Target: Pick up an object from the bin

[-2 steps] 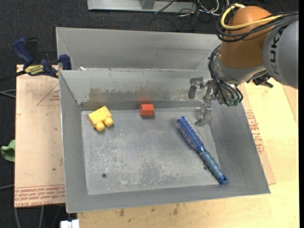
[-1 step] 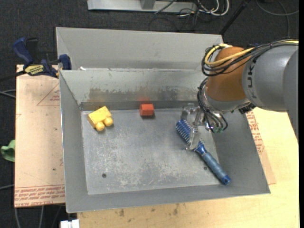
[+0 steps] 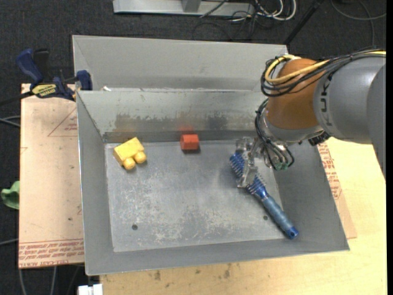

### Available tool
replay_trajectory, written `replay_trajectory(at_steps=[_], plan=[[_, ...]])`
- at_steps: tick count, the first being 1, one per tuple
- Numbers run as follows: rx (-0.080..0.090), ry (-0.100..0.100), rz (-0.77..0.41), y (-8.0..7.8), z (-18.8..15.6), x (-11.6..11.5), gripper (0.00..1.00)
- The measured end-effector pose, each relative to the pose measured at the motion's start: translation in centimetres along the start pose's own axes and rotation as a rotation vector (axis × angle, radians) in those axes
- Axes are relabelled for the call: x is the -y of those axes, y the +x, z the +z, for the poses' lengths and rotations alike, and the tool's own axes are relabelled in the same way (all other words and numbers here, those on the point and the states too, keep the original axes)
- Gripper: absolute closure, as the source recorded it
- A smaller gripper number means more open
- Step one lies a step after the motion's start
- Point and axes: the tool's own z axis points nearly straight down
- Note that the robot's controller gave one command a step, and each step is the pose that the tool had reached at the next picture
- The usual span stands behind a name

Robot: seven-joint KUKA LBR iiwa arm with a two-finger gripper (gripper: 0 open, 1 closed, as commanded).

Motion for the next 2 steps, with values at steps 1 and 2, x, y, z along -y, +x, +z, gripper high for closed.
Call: replay_trajectory(at_steps=[1,2], plan=[[0.009,0.003,-0.009,1.1,-11.3,-1.7,1.00],[0.012,0.005,-0.048,0.6,-19.1,-1.7,1.00]])
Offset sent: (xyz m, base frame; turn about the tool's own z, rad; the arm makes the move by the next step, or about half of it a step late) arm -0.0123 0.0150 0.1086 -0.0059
